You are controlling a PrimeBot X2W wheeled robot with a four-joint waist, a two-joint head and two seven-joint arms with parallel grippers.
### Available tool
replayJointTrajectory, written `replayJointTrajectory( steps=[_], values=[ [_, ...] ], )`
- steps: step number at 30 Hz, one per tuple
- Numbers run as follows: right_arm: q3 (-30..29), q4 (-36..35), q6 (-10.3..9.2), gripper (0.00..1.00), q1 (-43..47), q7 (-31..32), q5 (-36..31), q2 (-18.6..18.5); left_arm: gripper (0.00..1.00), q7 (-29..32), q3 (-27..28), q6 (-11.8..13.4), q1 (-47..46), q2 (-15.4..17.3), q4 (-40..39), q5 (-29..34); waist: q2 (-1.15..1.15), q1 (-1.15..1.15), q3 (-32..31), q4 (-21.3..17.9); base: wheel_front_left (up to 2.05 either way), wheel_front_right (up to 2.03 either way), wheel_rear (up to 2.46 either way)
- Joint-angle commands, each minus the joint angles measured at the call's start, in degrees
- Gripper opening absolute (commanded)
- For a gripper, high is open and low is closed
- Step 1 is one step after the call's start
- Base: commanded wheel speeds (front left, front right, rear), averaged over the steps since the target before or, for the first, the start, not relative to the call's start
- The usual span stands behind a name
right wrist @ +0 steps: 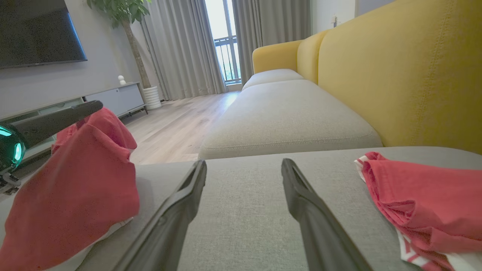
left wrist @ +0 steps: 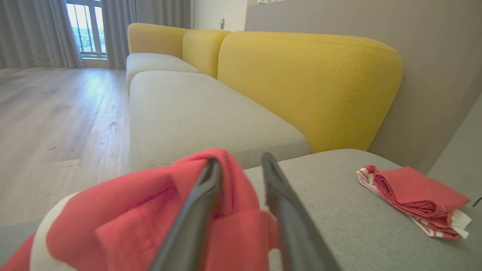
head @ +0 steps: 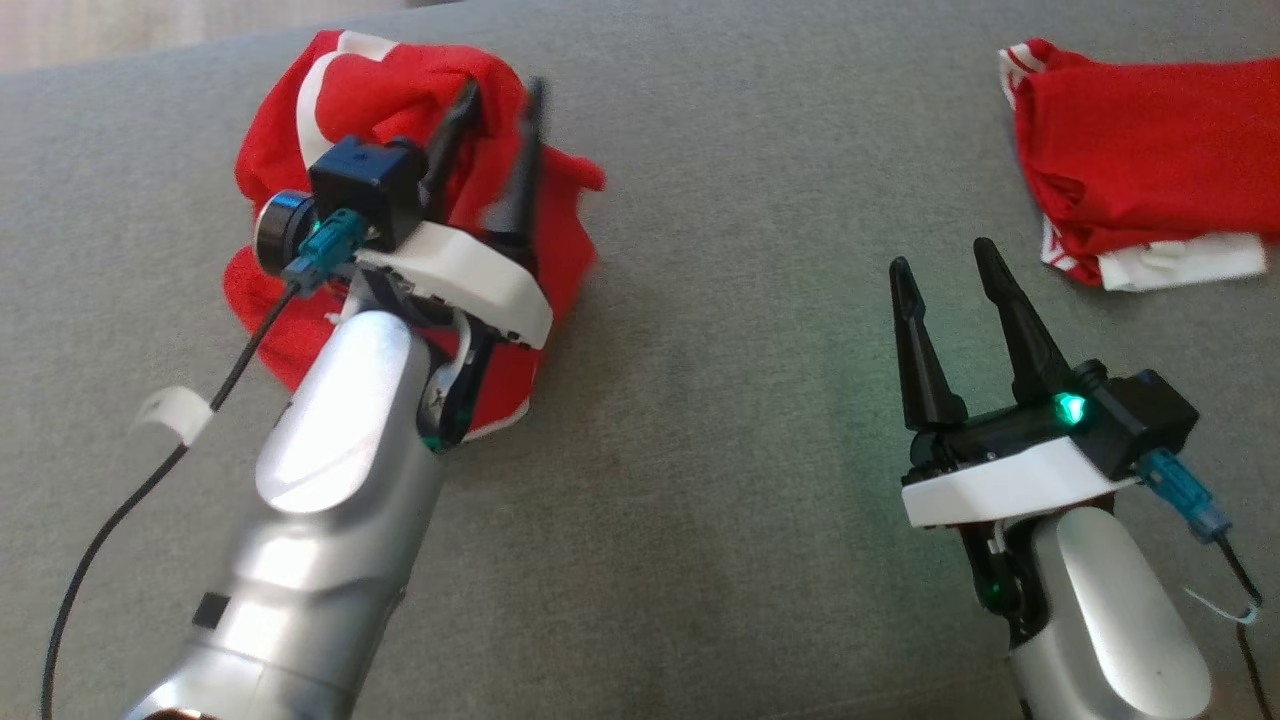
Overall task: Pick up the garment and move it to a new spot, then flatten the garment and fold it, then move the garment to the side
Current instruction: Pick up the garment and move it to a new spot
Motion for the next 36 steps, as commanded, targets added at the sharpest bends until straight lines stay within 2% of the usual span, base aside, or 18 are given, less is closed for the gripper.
replayJointTrajectory(
  steps=[1, 8, 13, 16, 21, 28, 36],
  values=[
    [1.34, -1.27, 0.39, 1.0, -1.52, -1.09, 0.5, 0.57, 1.0, -0.85, 0.92, 0.26, -3.13, 0.62, -1.17, -0.06, 0.0, -0.01, 0.44, -0.94, 0.0, 0.0, 0.0],
    [0.78, -0.2, 0.39, 1.0, -1.14, -1.53, 0.29, 0.57, 1.0, -6.42, 0.47, 1.66, -4.0, 0.17, 0.07, -1.13, 0.0, -0.01, -1.08, 0.47, 0.0, 0.0, 0.0],
    [0.5, 0.16, 0.39, 1.0, -0.57, -1.61, -0.41, 0.57, 1.0, -9.23, 2.23, 2.01, -2.86, 2.01, -0.5, -1.73, 0.0, -0.01, -2.84, 2.84, 0.0, 0.0, 0.0],
    [0.04, 0.4, 0.39, 1.0, 0.14, -1.63, -0.97, 0.57, 1.0, -10.33, 3.38, 2.24, -0.61, 4.33, -1.58, -1.87, 0.0, -0.01, -4.47, 5.16, 0.0, 0.0, 0.0],
    [-1.34, 0.39, 0.39, 1.0, 2.1, -1.13, -1.74, 0.57, 1.0, -10.73, 5.01, 4.31, 7.73, 9.14, -5.01, -1.52, 0.0, -0.01, -7.61, 9.84, 0.0, 0.0, 0.0],
    [-1.63, -0.16, 0.39, 1.0, 3.75, -0.11, -2.12, 0.58, 1.0, -11.56, 7.59, 5.75, 19.38, 12.15, -11.33, -3.71, 0.0, -0.01, -9.26, 12.54, 0.0, 0.0, 0.0],
    [-1.42, -0.2, 0.39, 1.0, 4.57, 0.5, -1.88, 0.58, 1.0, -13.24, 7.85, 6.77, 28.55, 9.89, -14.38, -5.07, 0.0, -0.01, -9.81, 12.71, 0.0, 0.0, 0.0]
  ],
)
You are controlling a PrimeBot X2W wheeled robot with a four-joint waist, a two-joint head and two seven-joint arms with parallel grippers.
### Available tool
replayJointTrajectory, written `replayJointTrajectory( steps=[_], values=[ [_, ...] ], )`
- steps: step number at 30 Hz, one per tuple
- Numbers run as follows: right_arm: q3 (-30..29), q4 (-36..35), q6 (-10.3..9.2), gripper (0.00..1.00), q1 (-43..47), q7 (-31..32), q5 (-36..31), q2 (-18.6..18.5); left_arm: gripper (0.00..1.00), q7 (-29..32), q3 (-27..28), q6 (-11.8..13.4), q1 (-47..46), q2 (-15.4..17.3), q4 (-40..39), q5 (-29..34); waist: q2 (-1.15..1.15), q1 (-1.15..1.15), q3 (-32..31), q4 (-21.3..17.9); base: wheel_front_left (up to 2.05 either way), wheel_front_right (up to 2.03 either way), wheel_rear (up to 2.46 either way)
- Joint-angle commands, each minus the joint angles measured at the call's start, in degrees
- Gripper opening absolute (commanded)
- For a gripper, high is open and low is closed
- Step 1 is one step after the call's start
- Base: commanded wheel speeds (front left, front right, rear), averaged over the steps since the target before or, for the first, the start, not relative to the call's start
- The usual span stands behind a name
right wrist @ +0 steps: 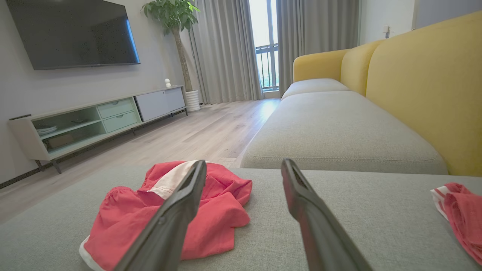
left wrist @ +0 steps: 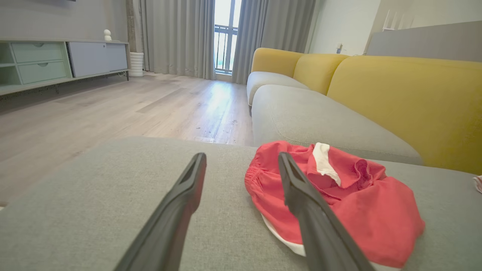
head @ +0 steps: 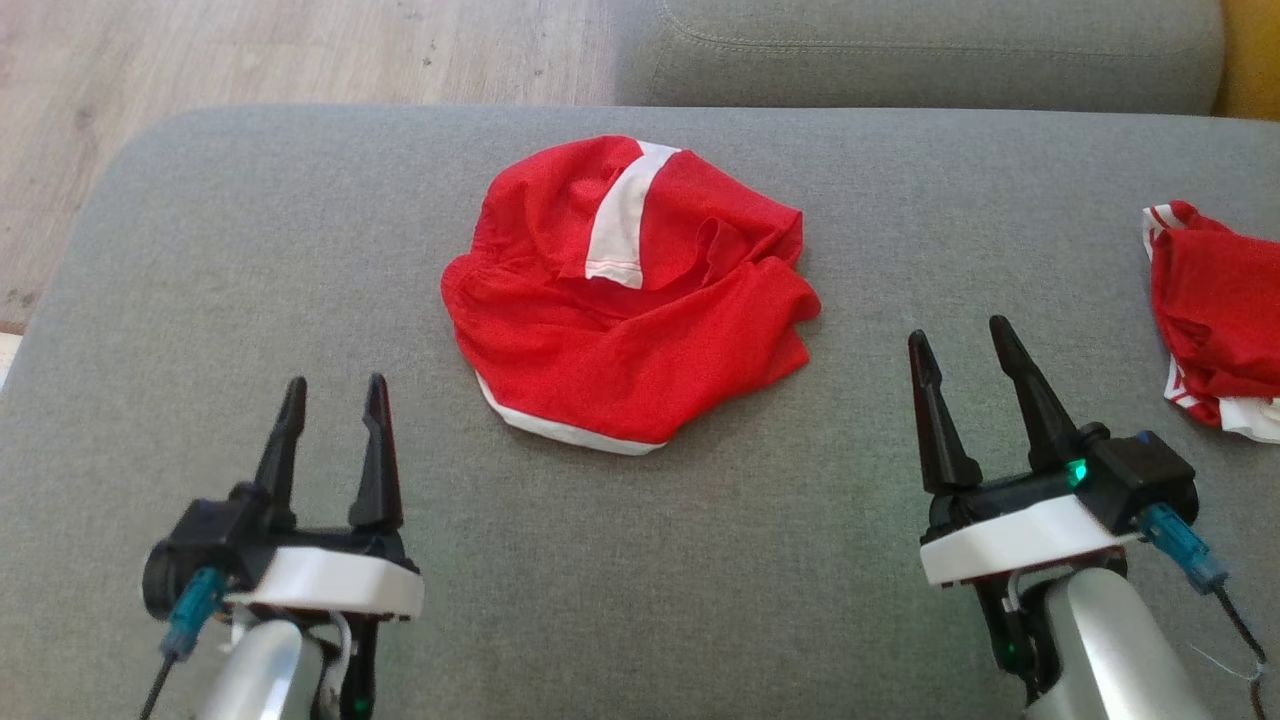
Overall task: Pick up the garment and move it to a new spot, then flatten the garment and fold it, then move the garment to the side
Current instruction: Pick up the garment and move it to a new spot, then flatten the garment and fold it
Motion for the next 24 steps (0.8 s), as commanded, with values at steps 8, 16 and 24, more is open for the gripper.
replayJointTrajectory(
  steps=[8, 16, 24],
  values=[
    [0.72, -2.32, 0.39, 1.0, -1.59, 0.98, -0.94, 0.33, 1.0, -1.35, 1.87, -0.11, -2.07, -0.97, -3.04, 1.15, 0.0, 0.01, 1.64, 0.59, 0.0, 0.0, 0.0],
    [0.59, 1.57, 0.39, 1.0, -5.6, 5.41, -3.4, 0.33, 1.0, -1.46, 1.94, -1.0, -4.32, -2.68, -3.13, 1.67, 0.0, 0.01, 5.99, 3.63, 0.0, 0.0, 0.0],
    [1.99, 10.71, 0.39, 1.0, -9.63, 11.35, -2.53, 0.08, 1.0, -1.48, 2.54, -2.27, -5.69, -4.73, -1.98, 2.48, 0.0, 0.01, 8.61, 6.79, 0.0, 0.0, 0.0]
  ],
)
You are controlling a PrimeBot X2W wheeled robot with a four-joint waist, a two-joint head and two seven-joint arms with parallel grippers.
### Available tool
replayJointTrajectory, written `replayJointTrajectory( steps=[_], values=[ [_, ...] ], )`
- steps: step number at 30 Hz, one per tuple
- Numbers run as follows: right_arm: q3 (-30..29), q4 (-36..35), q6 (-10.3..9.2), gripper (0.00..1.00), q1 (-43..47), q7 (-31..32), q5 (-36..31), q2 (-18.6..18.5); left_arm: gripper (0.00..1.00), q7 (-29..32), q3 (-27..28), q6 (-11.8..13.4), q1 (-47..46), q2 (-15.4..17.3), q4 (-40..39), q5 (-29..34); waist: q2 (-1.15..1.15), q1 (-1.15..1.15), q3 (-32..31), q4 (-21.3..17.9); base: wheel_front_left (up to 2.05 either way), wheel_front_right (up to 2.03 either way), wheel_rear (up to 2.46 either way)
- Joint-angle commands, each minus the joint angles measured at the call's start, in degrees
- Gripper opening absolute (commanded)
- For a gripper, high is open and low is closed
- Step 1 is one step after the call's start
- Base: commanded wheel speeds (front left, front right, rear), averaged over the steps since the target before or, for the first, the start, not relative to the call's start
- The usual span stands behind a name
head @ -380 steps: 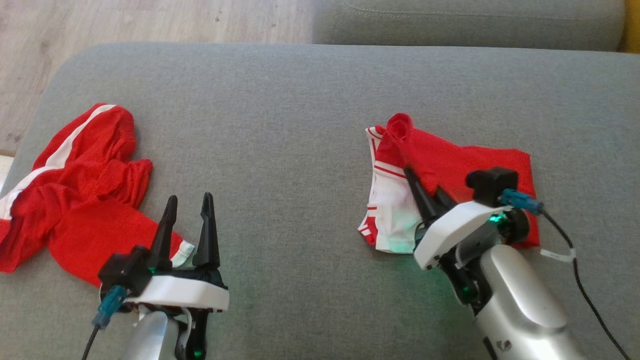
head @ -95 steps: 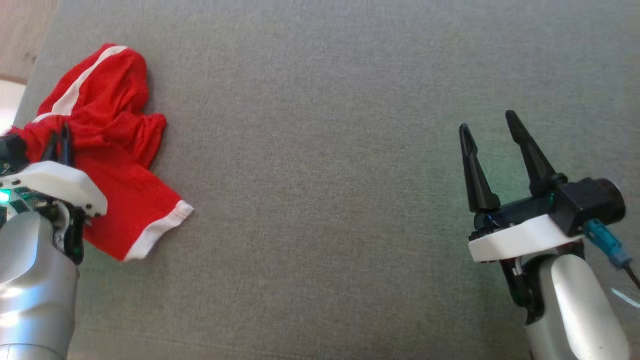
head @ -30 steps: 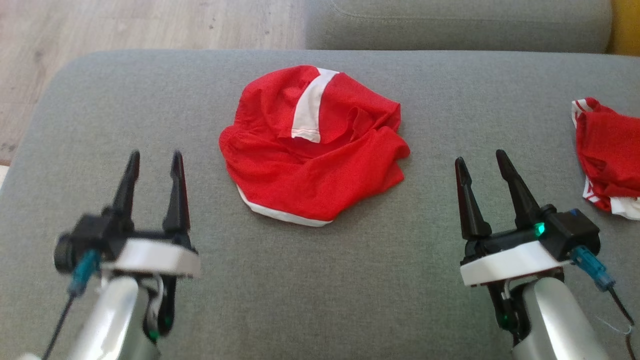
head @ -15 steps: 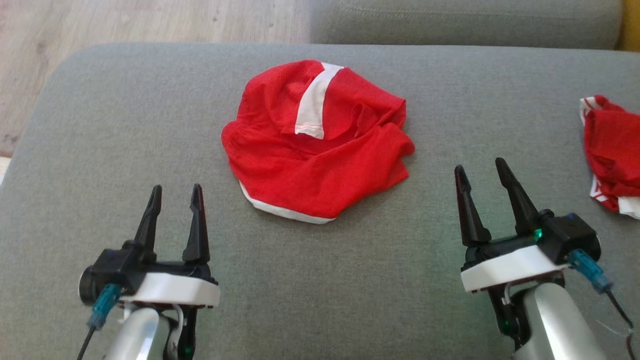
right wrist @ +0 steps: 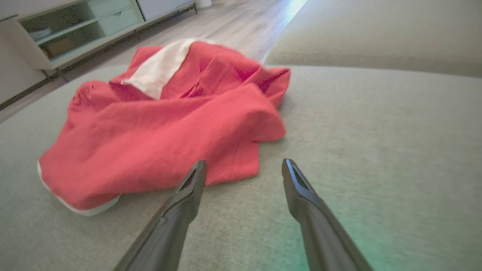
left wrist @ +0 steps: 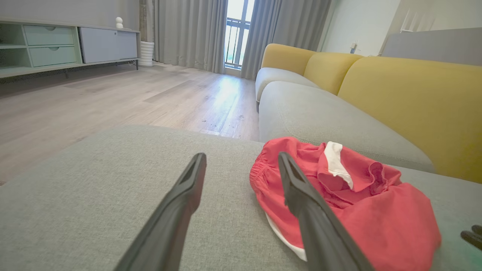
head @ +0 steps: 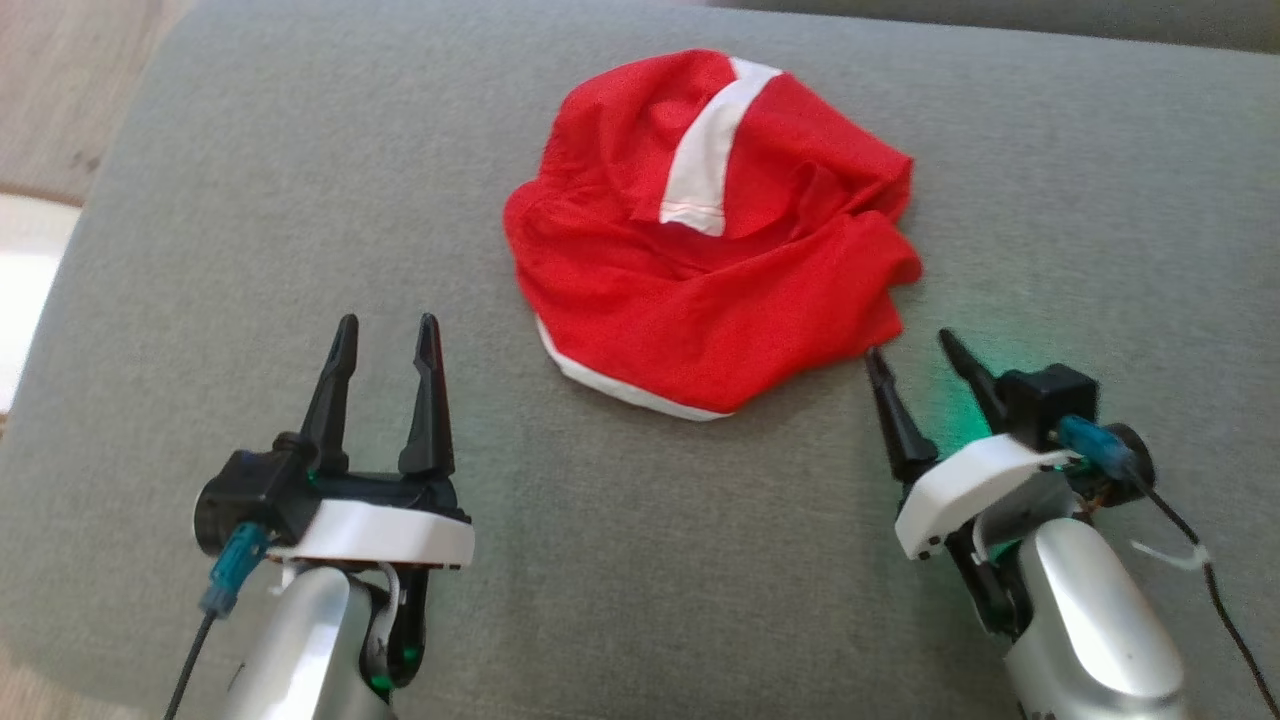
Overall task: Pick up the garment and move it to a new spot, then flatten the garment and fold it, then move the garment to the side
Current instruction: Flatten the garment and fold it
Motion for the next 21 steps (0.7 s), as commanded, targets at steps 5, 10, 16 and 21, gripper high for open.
replayJointTrajectory(
  steps=[5, 10, 16, 21],
  values=[
    [1.91, 3.85, 0.39, 1.0, -4.8, 1.93, 0.48, 0.01, 1.0, -0.54, 3.02, -0.98, -2.14, -0.16, -0.8, 1.1, 0.0, -0.01, 1.07, 1.99, 0.0, 0.0, 0.0],
    [2.04, 8.99, 0.39, 1.0, -7.87, 2.51, 0.57, 0.12, 1.0, -0.54, 3.66, -1.67, -2.32, -0.97, -0.36, 1.79, 0.0, -0.01, 1.29, 2.81, 0.0, 0.0, 0.0],
    [3.68, 11.81, 0.39, 0.0, -9.79, 0.03, 0.87, 0.18, 1.0, -0.54, 4.44, -2.21, -2.33, -1.75, 0.3, 2.5, 0.0, -0.01, 1.09, 2.8, 0.0, 0.0, 0.0],
    [3.71, 11.14, 0.39, 0.0, -9.61, -3.78, 1.31, 0.16, 1.0, -0.54, 5.28, -2.56, -1.79, -1.85, 1.11, 3.21, 0.0, -0.01, -0.33, 1.09, 0.0, 0.0, 0.0]
  ],
)
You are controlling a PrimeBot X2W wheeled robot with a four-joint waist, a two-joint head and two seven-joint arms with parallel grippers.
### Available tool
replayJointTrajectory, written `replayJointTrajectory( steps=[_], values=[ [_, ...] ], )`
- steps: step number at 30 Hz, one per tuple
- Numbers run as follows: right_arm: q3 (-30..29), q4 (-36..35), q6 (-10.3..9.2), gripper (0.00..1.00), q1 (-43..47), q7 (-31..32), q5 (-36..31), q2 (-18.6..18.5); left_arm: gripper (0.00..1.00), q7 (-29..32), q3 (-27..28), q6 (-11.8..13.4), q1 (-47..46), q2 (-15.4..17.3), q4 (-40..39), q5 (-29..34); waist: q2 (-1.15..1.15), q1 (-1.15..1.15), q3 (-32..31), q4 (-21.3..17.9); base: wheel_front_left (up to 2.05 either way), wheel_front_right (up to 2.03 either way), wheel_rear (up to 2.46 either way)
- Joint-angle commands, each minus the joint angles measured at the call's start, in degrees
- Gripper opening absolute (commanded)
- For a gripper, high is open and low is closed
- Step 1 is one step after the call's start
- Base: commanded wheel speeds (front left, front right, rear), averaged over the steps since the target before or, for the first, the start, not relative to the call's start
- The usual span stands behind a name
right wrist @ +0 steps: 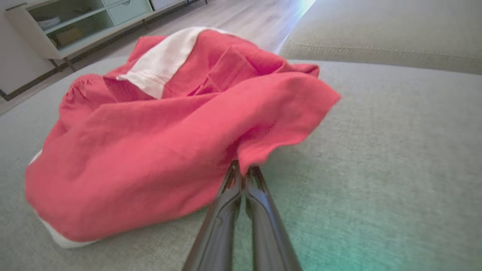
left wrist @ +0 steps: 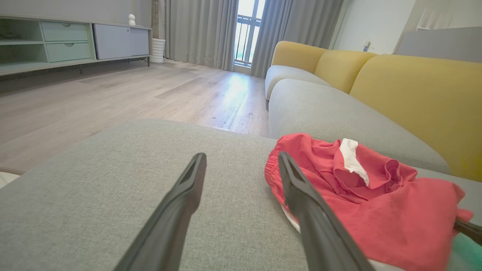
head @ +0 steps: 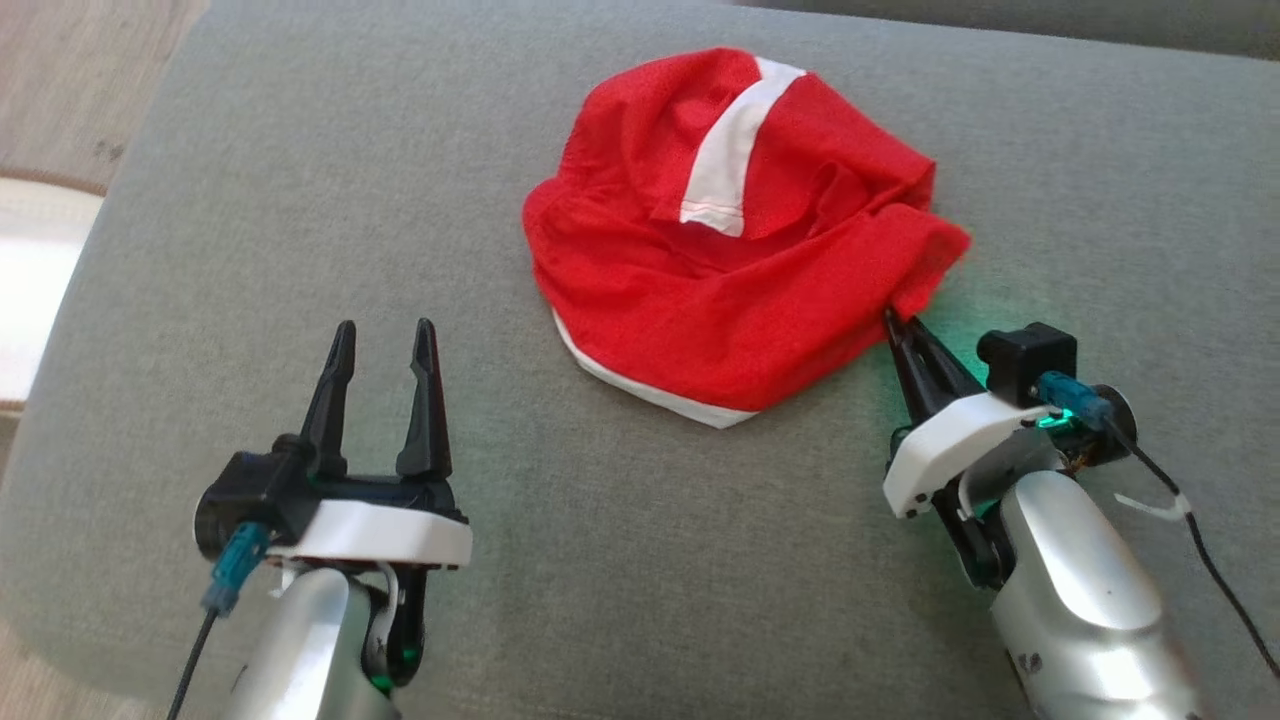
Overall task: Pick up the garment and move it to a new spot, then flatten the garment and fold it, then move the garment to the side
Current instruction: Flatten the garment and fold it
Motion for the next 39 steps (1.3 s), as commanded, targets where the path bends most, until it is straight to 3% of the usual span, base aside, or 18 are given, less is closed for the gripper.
replayJointTrajectory(
  steps=[1, 10, 19, 25, 26, 27, 31, 39],
  values=[
    [1.17, -2.47, 0.39, 0.0, -0.41, -1.86, 0.53, 0.41, 1.0, -0.54, 2.18, -0.22, -1.5, 0.45, -1.13, 0.89, 0.0, 0.0, -1.16, -1.29, 0.0, 0.0, 0.0],
    [-2.45, -11.73, 0.39, 0.0, 4.66, -2.64, 0.26, -0.77, 1.0, -0.54, 3.08, -0.82, 0.19, 0.51, -0.81, 1.49, 0.0, 0.0, -5.4, -6.73, 0.0, 0.0, 0.0],
    [-13.83, -26.34, 0.39, 0.0, 13.9, 5.61, -3.75, -0.73, 1.0, -0.54, 3.39, -1.16, 1.73, 0.04, -1.21, 1.43, 0.0, 0.0, -7.47, -9.89, 0.0, 0.0, 0.0],
    [-17.55, -27.94, 0.39, 0.0, 15.86, 10.74, -6.02, 0.15, 1.0, -0.54, 3.12, -1.44, 1.77, -0.24, -1.18, 1.56, 0.0, 0.0, -7.08, -9.78, 0.0, 0.0, 0.0],
    [-18.07, -27.76, 0.39, 0.38, 15.88, 11.09, -6.57, 0.27, 1.0, -0.54, 2.99, -1.52, 1.66, -0.29, -1.13, 1.61, 0.0, 0.0, -6.93, -9.59, 0.0, 0.0, 0.0],
    [-18.9, -27.6, 0.39, 1.0, 15.76, 11.09, -6.8, 0.4, 1.0, -0.54, 2.84, -1.62, 1.53, -0.34, -1.08, 1.65, 0.0, 0.0, -6.77, -9.33, 0.0, 0.0, 0.0],
    [-19.13, -27.45, 0.39, 1.0, 15.35, 9.59, -7.09, 0.66, 1.0, -0.54, 2.75, -1.84, 1.49, -0.44, -0.56, 1.74, 0.0, 0.0, -6.71, -8.64, 0.0, 0.0, 0.0],
    [-10.27, -31.63, 0.39, 1.0, 16.21, 1.95, -0.75, 0.72, 1.0, -0.54, 3.69, -1.9, 2.28, -0.38, -0.67, 2.03, 0.0, 0.0, -8.01, -8.56, 0.0, 0.0, 0.0]
  ],
)
